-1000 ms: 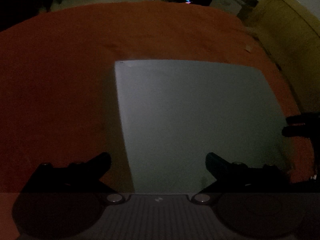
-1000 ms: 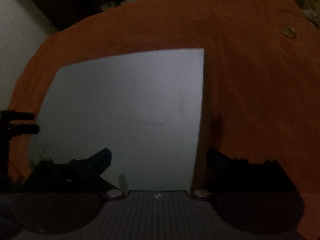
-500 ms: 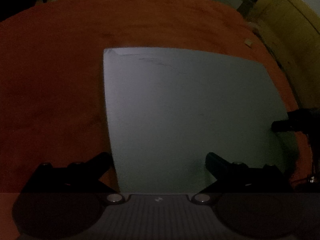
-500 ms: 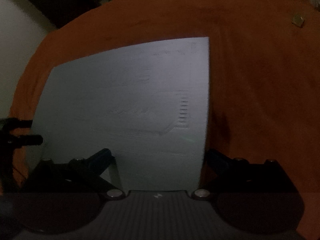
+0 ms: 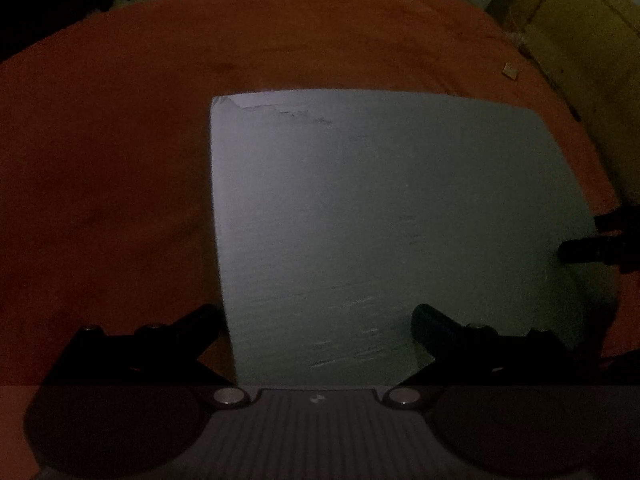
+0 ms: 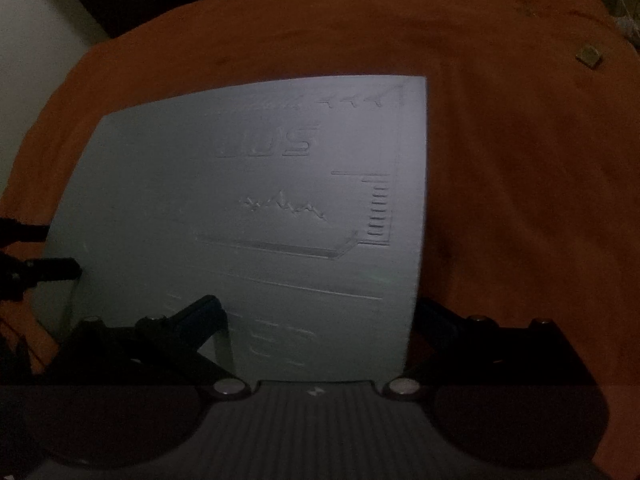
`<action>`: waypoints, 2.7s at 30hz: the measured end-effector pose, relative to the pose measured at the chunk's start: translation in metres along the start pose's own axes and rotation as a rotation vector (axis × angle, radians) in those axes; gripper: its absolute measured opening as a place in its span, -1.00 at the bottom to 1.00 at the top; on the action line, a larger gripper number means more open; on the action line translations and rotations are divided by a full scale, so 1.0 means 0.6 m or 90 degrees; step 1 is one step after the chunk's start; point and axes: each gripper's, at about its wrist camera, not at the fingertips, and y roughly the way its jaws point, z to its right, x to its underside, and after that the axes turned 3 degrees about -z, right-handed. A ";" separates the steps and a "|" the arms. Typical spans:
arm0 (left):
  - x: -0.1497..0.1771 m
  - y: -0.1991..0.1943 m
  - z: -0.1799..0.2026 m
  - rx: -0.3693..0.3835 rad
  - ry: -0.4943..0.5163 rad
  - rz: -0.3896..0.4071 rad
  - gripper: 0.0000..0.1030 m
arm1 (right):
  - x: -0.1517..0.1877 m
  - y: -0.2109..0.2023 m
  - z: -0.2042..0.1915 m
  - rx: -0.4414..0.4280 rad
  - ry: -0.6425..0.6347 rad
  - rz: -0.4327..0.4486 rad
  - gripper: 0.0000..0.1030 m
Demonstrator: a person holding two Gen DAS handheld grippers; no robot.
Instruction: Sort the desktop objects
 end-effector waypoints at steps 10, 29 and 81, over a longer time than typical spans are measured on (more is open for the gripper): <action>-0.005 -0.048 -0.018 0.030 -0.075 0.007 0.99 | -0.022 -0.040 -0.038 0.021 0.014 0.017 1.00; -0.063 -0.338 0.105 -0.073 -0.086 0.181 0.99 | -0.095 -0.308 -0.168 -0.020 0.126 0.123 1.00; -0.031 -0.016 -0.019 -0.002 -0.046 0.048 0.99 | -0.032 0.064 -0.060 0.011 -0.037 -0.115 1.00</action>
